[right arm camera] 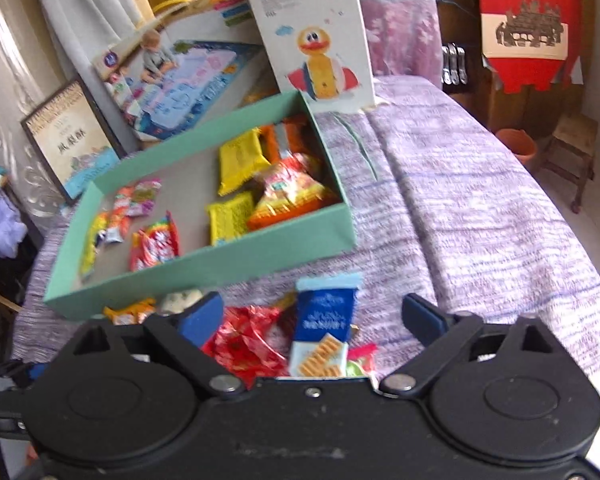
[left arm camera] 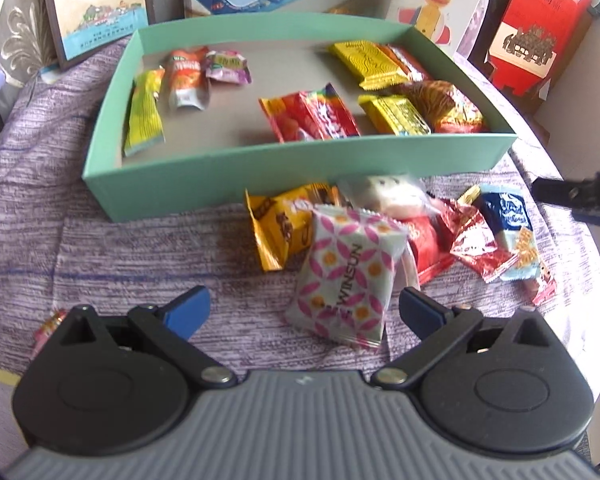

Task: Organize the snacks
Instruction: 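Move both grippers back over the remaining snack pile, then grasp the pink WINSUN biscuit with the left gripper while the right grasps the blue cracker pack, then lower both snacks into the green box and open both grippers, then return both grippers to the snack pile, then grasp the orange wafer pack with the left gripper while the right grasps the red candy bag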

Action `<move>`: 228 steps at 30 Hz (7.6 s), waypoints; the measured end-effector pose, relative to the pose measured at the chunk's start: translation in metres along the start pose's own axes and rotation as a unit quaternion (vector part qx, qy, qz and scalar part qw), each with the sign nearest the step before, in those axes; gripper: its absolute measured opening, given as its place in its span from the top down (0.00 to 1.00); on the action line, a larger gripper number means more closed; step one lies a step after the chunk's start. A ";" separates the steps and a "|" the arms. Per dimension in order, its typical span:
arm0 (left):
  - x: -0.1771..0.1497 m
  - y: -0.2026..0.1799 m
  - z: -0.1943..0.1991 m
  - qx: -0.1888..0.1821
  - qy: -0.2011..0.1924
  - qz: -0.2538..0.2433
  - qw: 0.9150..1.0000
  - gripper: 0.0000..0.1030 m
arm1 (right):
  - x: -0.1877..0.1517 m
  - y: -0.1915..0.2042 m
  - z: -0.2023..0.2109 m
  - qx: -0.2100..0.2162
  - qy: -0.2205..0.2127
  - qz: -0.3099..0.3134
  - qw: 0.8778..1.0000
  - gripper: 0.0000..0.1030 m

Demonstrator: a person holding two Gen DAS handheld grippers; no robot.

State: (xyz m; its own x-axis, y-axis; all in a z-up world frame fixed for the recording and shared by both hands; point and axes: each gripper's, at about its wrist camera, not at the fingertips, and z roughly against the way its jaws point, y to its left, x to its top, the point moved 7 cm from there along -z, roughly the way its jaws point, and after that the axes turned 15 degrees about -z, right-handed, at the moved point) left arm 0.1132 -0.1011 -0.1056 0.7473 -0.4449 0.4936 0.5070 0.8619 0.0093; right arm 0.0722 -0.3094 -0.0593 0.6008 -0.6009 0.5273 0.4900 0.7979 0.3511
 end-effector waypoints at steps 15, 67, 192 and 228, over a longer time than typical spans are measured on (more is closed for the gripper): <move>0.003 -0.016 -0.022 -0.013 -0.006 -0.020 1.000 0.43 | -0.019 0.013 -0.044 -0.027 0.027 0.021 0.999 0.31; -0.018 0.017 0.012 -0.055 -0.042 0.025 0.997 0.83 | -0.026 0.025 -0.013 -0.024 0.027 0.044 0.998 0.66; 0.023 0.041 -0.044 0.050 0.015 0.034 0.998 0.06 | -0.032 0.049 -0.060 0.076 0.085 -0.028 0.993 0.65; -0.009 0.030 0.001 0.000 -0.015 0.020 1.000 0.74 | -0.031 0.043 -0.015 0.073 0.049 -0.017 0.996 0.64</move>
State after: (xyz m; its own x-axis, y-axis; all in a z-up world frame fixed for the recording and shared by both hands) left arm 0.1215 -0.0712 -0.1087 0.7532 -0.4029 0.5199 0.4771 0.8788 -0.0102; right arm 0.0842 -0.2571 -0.0722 0.6477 -0.6241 0.4370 0.4181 0.7706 0.4809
